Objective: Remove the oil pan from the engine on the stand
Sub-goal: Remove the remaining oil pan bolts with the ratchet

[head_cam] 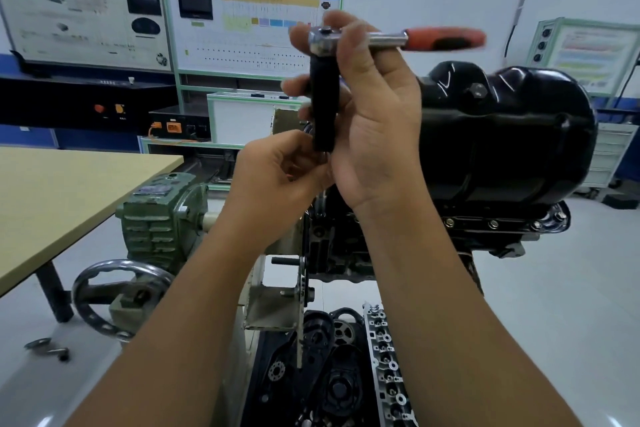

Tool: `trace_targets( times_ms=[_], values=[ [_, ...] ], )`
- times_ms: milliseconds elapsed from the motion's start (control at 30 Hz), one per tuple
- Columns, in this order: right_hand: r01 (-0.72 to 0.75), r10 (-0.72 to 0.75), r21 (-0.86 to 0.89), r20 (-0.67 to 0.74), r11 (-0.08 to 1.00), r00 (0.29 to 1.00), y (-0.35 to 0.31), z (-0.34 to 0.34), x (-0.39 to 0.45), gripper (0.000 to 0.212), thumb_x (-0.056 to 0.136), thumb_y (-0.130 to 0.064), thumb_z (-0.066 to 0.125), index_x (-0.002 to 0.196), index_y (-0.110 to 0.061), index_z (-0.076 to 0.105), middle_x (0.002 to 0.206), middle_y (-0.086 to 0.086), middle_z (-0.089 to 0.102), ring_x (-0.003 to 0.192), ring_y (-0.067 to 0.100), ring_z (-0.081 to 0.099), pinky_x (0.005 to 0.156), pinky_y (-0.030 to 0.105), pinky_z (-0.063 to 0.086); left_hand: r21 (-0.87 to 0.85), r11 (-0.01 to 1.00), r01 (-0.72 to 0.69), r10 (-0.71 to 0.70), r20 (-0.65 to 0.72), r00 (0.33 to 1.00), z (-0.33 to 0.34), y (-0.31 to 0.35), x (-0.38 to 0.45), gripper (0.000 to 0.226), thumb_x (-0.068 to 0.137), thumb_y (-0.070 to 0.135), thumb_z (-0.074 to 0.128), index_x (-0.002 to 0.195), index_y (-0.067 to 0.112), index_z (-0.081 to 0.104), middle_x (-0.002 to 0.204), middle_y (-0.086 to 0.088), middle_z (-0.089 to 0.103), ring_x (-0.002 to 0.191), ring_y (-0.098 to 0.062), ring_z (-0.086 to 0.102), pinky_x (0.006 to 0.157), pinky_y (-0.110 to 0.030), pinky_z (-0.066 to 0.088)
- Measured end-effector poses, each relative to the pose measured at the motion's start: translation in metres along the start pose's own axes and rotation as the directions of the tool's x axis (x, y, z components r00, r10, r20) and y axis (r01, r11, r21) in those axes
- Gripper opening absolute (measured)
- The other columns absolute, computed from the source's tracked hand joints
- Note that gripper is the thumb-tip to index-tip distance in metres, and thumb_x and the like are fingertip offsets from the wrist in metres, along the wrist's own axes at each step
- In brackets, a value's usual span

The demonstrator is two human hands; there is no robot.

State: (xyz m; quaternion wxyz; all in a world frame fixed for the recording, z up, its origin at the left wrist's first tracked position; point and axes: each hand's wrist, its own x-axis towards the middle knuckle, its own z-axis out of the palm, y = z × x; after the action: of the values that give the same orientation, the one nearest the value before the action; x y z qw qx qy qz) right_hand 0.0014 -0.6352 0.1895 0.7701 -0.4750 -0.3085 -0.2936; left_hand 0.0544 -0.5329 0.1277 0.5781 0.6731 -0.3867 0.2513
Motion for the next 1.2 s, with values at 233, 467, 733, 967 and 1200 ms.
trace_targets(
  times_ms=[233,467,733,967,1200],
  values=[
    [0.077,-0.075,-0.023,0.060,0.997,0.995,-0.002,-0.002,0.001,0.019,0.093,0.000,0.066,0.107,-0.007,0.056,0.118,0.014,0.070,0.079,0.033,0.069,0.062,0.035,0.051,0.028,1.000,-0.003,0.005,-0.056,0.998,0.008,0.000,-0.001,0.012,0.083,-0.003,0.080,0.090,-0.005,0.071,0.079,-0.003,0.073,0.072,-0.016,0.072,0.072,-0.043,0.061],
    [0.018,-0.019,0.025,0.006,1.000,1.000,-0.005,-0.005,0.003,0.011,0.099,-0.004,0.061,0.105,-0.012,0.056,0.115,0.024,0.069,0.084,0.034,0.069,0.065,0.035,0.053,0.009,0.998,0.057,-0.057,0.059,0.997,0.002,-0.003,-0.001,0.012,0.089,-0.007,0.072,0.100,-0.005,0.071,0.086,-0.011,0.075,0.080,-0.024,0.074,0.075,-0.051,0.061],
    [0.025,-0.025,0.003,0.009,1.000,1.000,-0.002,-0.002,0.002,0.010,0.101,-0.010,0.059,0.111,-0.011,0.056,0.118,0.022,0.072,0.078,0.031,0.069,0.063,0.034,0.052,0.048,0.999,0.018,-0.016,-0.051,0.999,0.005,-0.005,-0.002,0.020,0.084,0.013,0.084,0.090,-0.001,0.070,0.078,-0.010,0.071,0.072,-0.034,0.069,0.063,-0.051,0.060],
    [0.026,-0.027,0.044,0.021,0.999,0.999,-0.004,-0.006,0.002,0.017,0.093,0.000,0.065,0.102,-0.013,0.057,0.110,0.019,0.071,0.084,0.034,0.067,0.065,0.035,0.052,0.043,0.998,0.053,-0.052,-0.036,0.998,0.009,0.000,-0.002,0.010,0.087,-0.001,0.078,0.090,0.000,0.069,0.075,-0.002,0.068,0.067,-0.020,0.065,0.064,-0.052,0.060],
    [-0.046,0.046,0.046,-0.006,0.998,0.999,-0.003,-0.005,0.002,0.017,0.104,-0.021,0.053,0.108,-0.007,0.060,0.106,0.017,0.072,0.072,0.027,0.067,0.061,0.034,0.048,0.046,0.999,0.012,-0.012,0.005,1.000,0.007,-0.001,-0.001,0.020,0.085,0.012,0.077,0.096,-0.001,0.067,0.078,-0.011,0.066,0.072,-0.033,0.065,0.063,-0.053,0.059]
  ],
)
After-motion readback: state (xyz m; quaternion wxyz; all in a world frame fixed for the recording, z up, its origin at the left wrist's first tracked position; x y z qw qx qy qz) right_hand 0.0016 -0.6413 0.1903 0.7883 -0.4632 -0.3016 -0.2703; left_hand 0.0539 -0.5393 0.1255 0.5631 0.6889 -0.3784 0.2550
